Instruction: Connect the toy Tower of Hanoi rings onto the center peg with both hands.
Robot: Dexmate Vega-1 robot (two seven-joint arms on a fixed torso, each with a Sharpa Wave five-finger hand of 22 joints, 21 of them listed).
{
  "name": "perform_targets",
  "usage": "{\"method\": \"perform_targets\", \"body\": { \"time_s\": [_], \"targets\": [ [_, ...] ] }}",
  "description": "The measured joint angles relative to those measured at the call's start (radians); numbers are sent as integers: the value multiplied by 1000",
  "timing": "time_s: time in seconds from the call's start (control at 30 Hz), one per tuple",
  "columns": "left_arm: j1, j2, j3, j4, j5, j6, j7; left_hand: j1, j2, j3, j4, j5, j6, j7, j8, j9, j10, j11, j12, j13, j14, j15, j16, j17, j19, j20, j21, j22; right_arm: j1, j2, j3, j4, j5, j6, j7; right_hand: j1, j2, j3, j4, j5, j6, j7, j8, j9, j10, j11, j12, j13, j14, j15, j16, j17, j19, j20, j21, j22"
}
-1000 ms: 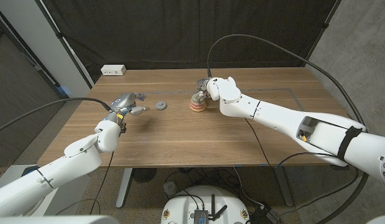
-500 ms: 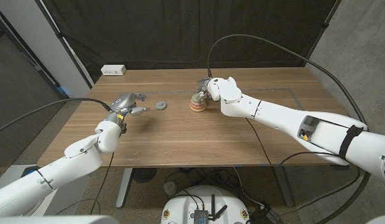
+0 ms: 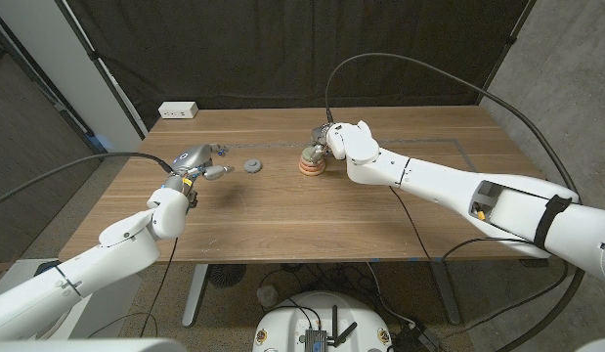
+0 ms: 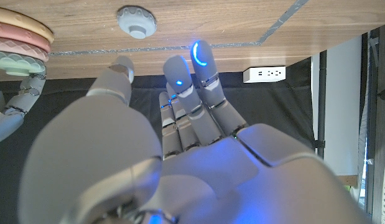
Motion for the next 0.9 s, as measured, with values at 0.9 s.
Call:
{"method": "perform_targets", "body": {
  "time_s": [0.9],
  "targets": [
    [19, 0, -18, -28, 2, 22, 4, 0, 0, 10, -1, 0, 4, 3, -8, 0, -1, -1, 0, 1, 0, 0, 0, 3, 0, 0, 0, 0, -73, -75, 72, -125, -37, -36, -16, 5, 1, -14, 3, -49, 22, -17, 32, -3, 11, 0, 20, -43, -23, 13, -36, -11, -9, 2, -13, 3]
  ]
}}
